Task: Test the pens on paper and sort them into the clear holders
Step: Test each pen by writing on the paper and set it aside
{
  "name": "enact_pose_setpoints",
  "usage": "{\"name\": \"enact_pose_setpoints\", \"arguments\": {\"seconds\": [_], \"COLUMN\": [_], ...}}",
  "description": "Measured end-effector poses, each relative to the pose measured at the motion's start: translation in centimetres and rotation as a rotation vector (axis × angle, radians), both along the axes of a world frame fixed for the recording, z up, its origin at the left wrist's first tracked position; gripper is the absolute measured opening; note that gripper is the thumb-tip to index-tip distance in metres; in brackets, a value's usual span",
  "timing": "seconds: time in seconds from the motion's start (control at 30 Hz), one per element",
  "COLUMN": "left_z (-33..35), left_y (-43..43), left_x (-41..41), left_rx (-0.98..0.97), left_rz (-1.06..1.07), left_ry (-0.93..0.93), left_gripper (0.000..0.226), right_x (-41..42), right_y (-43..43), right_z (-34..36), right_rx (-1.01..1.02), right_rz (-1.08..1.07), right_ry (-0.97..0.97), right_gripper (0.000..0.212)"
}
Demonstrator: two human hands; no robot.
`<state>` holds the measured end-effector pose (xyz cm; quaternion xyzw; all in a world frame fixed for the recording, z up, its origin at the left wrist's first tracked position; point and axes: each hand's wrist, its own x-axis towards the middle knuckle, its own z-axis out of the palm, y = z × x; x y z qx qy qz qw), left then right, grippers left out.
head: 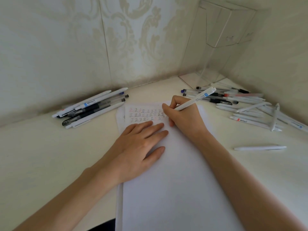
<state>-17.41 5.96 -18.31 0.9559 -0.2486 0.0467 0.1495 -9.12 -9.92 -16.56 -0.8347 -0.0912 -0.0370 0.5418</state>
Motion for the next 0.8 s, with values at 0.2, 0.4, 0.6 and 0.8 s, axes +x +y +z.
{"name": "enact_pose_setpoints", "arguments": {"seconds": [0.2,0.4,0.6,0.8], "left_z": [0.09,0.06,0.09,0.1], "left_y": [-0.1,-0.01,-0.07,-0.06], "left_x": [-0.04,-0.07,-0.07,-0.04], "left_rx": [-0.015,-0.011,-0.027,-0.029], "left_rz": [0.001,-0.004,-0.001,-0.003], "left_ry": [0.013,0.019,0.029,0.029], "left_gripper": [0.059,0.058,0.06,0.061], "right_x": [0.41,0.16,0.2,-0.1], "right_y": [0.19,0.08,0.2,0.05], "right_z": [-0.32,-0.23,-0.13,0.05], "right_rx": [-0.145,-0.129,-0.113,-0.076], "right_rz": [-0.031,-0.012,-0.024,0.005], "right_ry": [-0.048,-0.036,-0.046,-0.005], "right_gripper": [0.032,0.028,0.028,0.028]}}
